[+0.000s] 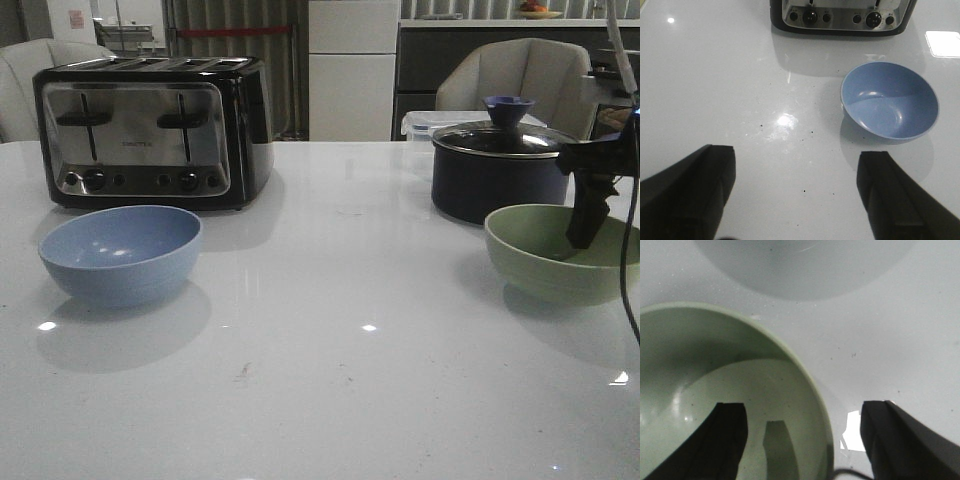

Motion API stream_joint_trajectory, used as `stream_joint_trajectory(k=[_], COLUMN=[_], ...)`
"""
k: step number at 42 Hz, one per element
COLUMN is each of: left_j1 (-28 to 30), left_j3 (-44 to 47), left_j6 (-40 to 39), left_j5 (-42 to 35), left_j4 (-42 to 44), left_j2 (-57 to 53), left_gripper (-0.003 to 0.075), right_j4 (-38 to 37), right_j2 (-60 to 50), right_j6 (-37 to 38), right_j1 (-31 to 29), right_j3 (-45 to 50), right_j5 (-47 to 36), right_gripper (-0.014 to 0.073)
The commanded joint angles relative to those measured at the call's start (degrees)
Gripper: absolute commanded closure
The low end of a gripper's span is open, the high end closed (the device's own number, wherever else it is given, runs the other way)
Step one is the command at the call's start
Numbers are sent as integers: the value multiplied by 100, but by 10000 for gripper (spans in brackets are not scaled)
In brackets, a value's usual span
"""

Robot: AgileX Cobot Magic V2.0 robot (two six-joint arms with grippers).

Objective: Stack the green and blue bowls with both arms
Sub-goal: 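Lower the right gripper onto the rim of the pale green bowl and grasp, then slide the green bowl with the right gripper toward the table center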

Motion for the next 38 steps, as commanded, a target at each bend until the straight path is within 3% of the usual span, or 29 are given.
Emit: stream_joint_trajectory(k=[1, 4, 13, 23, 32, 38], left_j1=[-22, -22, -22, -22, -22, -22], left_j3=[-186, -186, -186, -186, -186, -186], left_j6=[-11, -11, -11, -11, -11, -11], left_j5=[-414, -414, -414, -414, -414, -414], left_j4=[-3, -3, -3, -3, -3, -3], left_j2=[11, 11, 11, 11, 11, 11], left_gripper=[158, 158, 158, 158, 158, 158], right_j4=[-27, -32, -43, -43, -37, 29], right_j2=[-183, -127, -98, -114, -501, -944], right_j6=[-77, -77, -77, -77, -81, -88], right_j1=[-38, -38, -38, -38, 203, 843], right_j3=[-231, -231, -231, -231, -232, -232], right_j5=[-171, -178, -147, 10, 202, 237], right_gripper=[22, 60, 312, 487, 524, 524])
